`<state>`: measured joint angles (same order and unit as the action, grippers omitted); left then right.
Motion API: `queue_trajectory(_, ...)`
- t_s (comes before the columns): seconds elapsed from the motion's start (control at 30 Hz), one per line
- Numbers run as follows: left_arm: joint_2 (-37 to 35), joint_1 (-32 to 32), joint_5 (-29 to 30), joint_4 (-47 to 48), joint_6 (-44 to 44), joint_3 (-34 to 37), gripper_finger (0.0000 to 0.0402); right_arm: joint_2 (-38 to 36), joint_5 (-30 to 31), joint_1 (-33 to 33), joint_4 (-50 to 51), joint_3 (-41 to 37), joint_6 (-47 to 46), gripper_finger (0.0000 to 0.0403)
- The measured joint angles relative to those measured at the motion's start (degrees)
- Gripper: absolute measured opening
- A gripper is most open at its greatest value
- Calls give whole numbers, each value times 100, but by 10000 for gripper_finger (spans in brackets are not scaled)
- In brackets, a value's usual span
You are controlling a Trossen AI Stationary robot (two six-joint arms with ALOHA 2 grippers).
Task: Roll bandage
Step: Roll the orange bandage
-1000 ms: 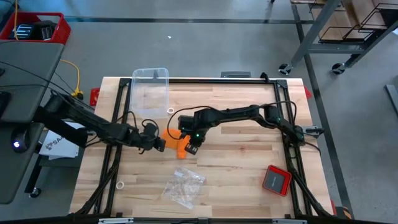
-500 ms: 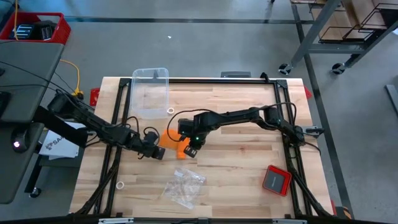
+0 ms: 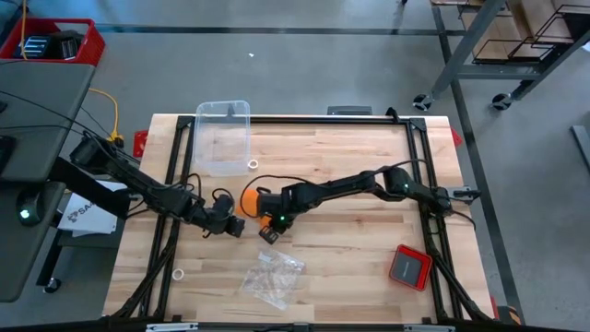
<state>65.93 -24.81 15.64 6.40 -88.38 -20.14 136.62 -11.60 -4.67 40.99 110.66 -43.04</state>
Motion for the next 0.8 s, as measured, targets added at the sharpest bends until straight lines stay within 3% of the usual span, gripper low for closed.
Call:
queue_trajectory(0.3, -245, -14, 504, -34, 365, 0, 0, -2, -80, -72, -414, 1, -324, 0)
queue_trajectory(0.5, -929, -31, 716, 227, 907, 0, 0, -4, 85, -23, -931, -3, -362, 0)
queue_trajectory(0.8, -2071, -216, 1056, 1051, 1012, 0, 0, -4, 597, 337, -1362, -3, -317, 0)
